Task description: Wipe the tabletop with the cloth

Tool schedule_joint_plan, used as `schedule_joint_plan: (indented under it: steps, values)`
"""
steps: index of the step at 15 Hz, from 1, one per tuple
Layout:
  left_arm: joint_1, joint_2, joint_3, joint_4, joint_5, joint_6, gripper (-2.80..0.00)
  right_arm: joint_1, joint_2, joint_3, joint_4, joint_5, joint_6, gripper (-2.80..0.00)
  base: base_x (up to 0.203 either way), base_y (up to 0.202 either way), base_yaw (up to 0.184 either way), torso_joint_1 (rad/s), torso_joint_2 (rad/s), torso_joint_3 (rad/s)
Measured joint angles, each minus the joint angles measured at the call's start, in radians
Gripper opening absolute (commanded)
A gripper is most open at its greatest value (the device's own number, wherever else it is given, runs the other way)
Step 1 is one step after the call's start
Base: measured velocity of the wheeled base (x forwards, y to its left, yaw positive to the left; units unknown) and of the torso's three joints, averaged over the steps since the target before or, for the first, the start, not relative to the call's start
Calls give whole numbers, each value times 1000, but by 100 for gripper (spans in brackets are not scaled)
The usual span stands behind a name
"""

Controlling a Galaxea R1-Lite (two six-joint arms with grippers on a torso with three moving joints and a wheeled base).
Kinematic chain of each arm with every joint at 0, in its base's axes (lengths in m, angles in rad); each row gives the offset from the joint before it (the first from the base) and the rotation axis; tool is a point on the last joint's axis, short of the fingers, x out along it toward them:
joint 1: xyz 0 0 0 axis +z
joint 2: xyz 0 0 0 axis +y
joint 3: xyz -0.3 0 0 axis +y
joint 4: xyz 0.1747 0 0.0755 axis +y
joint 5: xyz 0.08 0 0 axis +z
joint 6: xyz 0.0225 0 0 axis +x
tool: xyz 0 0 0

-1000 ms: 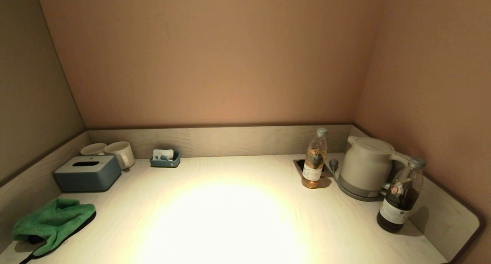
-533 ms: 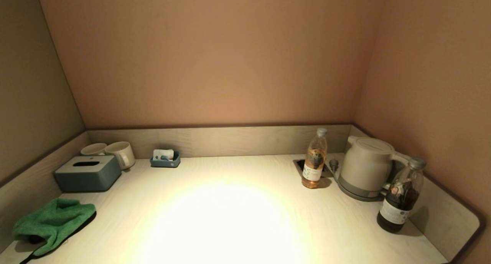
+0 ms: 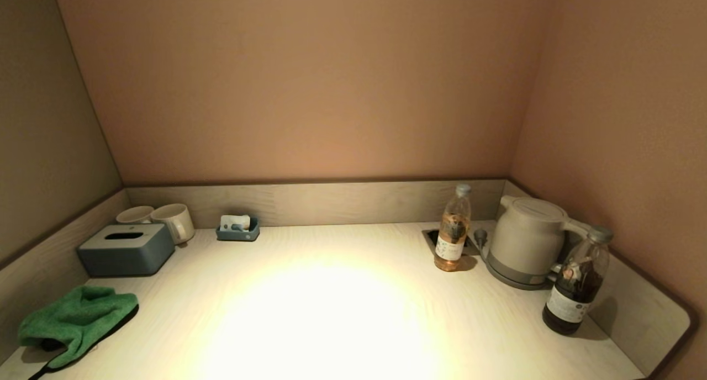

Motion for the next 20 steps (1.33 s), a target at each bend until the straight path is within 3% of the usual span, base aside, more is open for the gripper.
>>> schedule_joint_plan:
  steps: [3,5,7,11,18,20]
  values:
    - [-134,-35,-2,59,127,-3,-280,2,0,0,0,0,0,-280,0,0,0,0,0,0]
    - [-166,-51,1,76,175,-6,-280,0,0,0,-1,0,0,-280,0,0,0,0,0,0]
    - [-163,-59,-4,68,205,-10,-280,1,0,0,0,-1,0,-280,0,0,0,0,0,0]
    - [-110,-72,0,65,208,-87,-280,0,0,0,0,0,0,-280,0,0,0,0,0,0]
    - [-64,-176,141,61,242,-44,-280,0,0,0,-1,0,0,-280,0,0,0,0,0,0]
    - [-64,-226,205,58,289,-47,-280,1,0,0,-1,0,0,-280,0,0,0,0,0,0]
